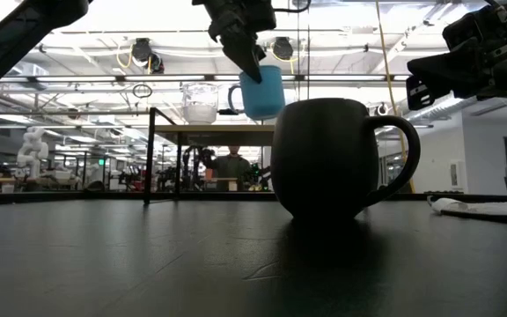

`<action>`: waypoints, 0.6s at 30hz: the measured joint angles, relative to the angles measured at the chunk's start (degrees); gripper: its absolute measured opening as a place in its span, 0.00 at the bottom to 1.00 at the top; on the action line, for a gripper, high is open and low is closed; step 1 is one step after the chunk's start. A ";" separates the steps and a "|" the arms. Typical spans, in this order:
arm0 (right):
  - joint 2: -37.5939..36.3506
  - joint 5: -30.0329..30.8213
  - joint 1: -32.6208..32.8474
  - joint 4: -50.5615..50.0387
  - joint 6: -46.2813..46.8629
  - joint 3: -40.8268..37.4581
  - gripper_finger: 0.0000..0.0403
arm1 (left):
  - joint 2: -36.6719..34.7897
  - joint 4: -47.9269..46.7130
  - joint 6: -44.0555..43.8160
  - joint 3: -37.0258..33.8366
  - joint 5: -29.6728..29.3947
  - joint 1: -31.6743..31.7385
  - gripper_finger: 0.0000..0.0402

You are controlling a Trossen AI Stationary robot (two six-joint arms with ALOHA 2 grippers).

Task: Stack small to large cups/mugs on shelf
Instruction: Put the light blue mug on the shelf

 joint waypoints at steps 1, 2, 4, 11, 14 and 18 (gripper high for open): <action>-0.01 0.00 -0.01 0.00 0.00 0.01 0.00 | 0.00 -0.09 -0.02 0.00 0.00 -0.02 0.02; 0.00 -0.01 0.00 0.00 0.00 0.02 0.00 | 0.00 -0.21 -0.08 0.00 0.00 -0.02 0.03; 0.00 -0.01 0.00 0.00 0.00 0.02 0.00 | 0.00 -0.40 -0.15 0.00 0.51 0.00 0.03; 0.00 0.00 -0.01 0.00 0.00 0.01 0.00 | 0.00 -0.73 -0.24 0.00 1.48 -0.17 0.03; 0.00 0.00 0.02 0.00 0.00 0.02 0.00 | 0.00 -0.76 -0.33 0.00 1.16 -0.15 0.03; 0.00 0.00 0.02 0.00 0.00 0.00 0.00 | 0.46 -0.93 -0.48 0.00 0.71 -0.15 0.02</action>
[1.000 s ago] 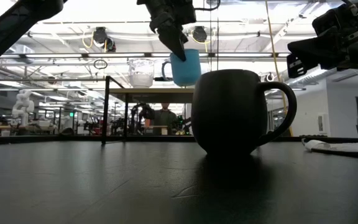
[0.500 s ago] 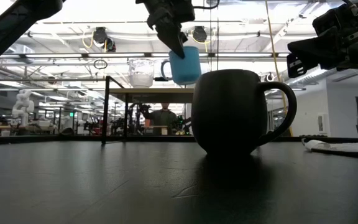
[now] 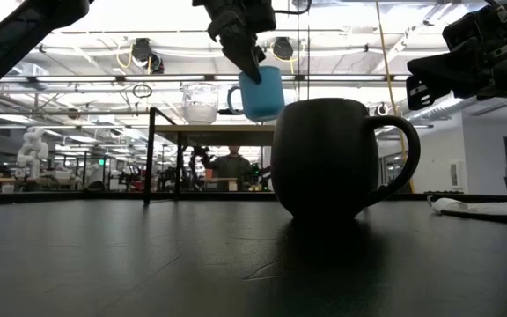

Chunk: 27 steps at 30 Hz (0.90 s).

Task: Stack small to large cups/mugs on shelf
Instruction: Put the light blue mug on the shelf

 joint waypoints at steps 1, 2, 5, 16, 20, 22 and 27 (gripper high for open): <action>0.00 0.00 0.00 0.00 0.00 0.00 0.00 | 0.28 -0.28 -0.03 -0.02 -0.22 0.00 0.02; -0.02 0.00 -0.02 0.00 0.00 0.00 0.00 | 0.82 -0.33 -0.03 -0.02 -0.29 0.00 0.03; -0.01 0.00 -0.02 -0.02 -0.01 0.00 0.00 | 2.17 -0.30 0.06 0.11 -0.38 -0.02 0.02; 0.00 -0.02 -0.02 -0.45 -0.63 0.00 0.00 | 3.08 -0.12 0.19 0.22 -0.92 0.42 0.02; 0.00 -0.01 -0.01 -0.44 -1.51 0.01 0.00 | 3.10 -0.49 0.02 0.17 -0.82 0.44 0.03; 0.00 -0.02 -0.02 -0.44 -1.51 0.00 0.00 | 3.14 -0.56 0.05 0.14 -0.45 0.45 0.04; 0.00 -0.02 -0.02 -0.42 -1.49 0.01 0.00 | 3.16 -0.58 -0.32 0.11 -0.45 0.48 0.02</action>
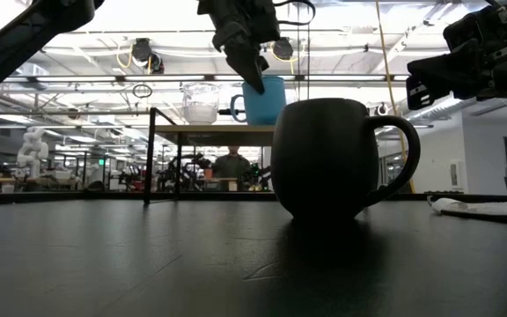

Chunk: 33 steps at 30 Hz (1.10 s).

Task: Stack small to large cups/mugs on shelf
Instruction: Put the light blue mug on the shelf

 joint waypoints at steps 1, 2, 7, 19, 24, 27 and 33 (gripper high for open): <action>0.00 0.00 0.01 -0.01 0.05 0.00 0.00 | 0.00 0.02 -0.47 0.00 -0.05 0.00 0.03; 0.00 0.00 0.01 -0.01 0.07 0.00 0.00 | 0.00 0.22 -1.27 -0.03 -0.30 0.00 0.04; 0.00 0.00 0.01 -0.01 0.15 0.00 0.00 | 0.33 0.87 -3.18 -0.25 -1.70 0.00 0.16; 0.00 0.00 0.01 0.00 0.20 -0.01 0.00 | 0.29 1.72 -3.73 -0.34 -6.45 -0.13 0.27; -0.02 0.00 0.01 0.00 0.22 0.01 0.00 | 0.22 1.73 -2.91 -0.31 -7.50 -0.27 0.16; 0.00 0.00 0.00 0.00 0.22 0.01 0.00 | 0.13 0.14 -1.91 -0.24 -7.70 -0.26 0.08; 0.00 0.00 0.02 0.23 0.22 -0.01 0.00 | -2.26 -0.08 -1.28 -0.20 -9.96 -0.07 0.04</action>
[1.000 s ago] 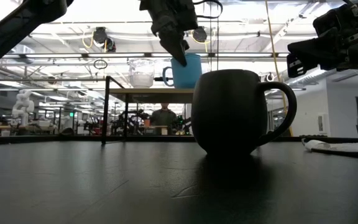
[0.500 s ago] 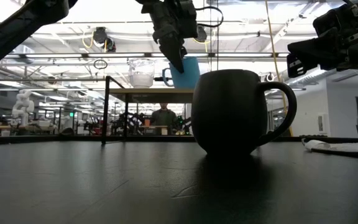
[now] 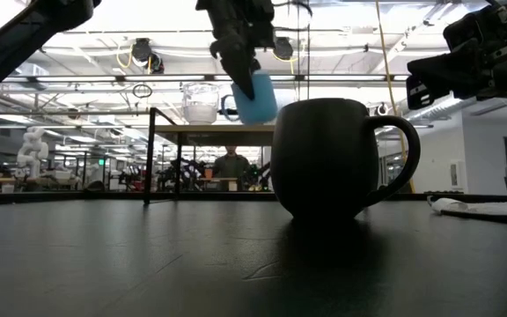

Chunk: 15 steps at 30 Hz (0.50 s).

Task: Stack small to large cups/mugs on shelf
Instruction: Put the light blue mug on the shelf

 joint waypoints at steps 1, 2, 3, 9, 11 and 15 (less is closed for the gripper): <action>0.00 0.01 -0.02 0.27 0.00 0.01 0.00 | -0.70 -0.03 0.14 0.00 0.02 0.01 0.05; -0.02 0.01 -0.02 0.31 -0.01 0.00 0.00 | -1.58 -0.38 0.18 0.00 0.04 0.01 0.07; -0.02 0.00 0.00 0.30 -0.05 0.02 0.00 | -2.30 -0.55 0.30 0.00 0.47 0.01 0.08; -0.02 0.02 0.00 1.76 -0.02 0.00 0.00 | -4.54 -1.36 1.12 0.07 2.88 -0.10 0.02; -0.02 0.00 -0.02 2.37 0.00 0.00 0.00 | -4.62 -1.43 1.21 0.07 2.80 -0.18 0.03; -0.02 0.02 -0.02 2.43 0.00 0.00 0.00 | -4.44 -1.69 2.26 0.07 2.62 -0.99 0.02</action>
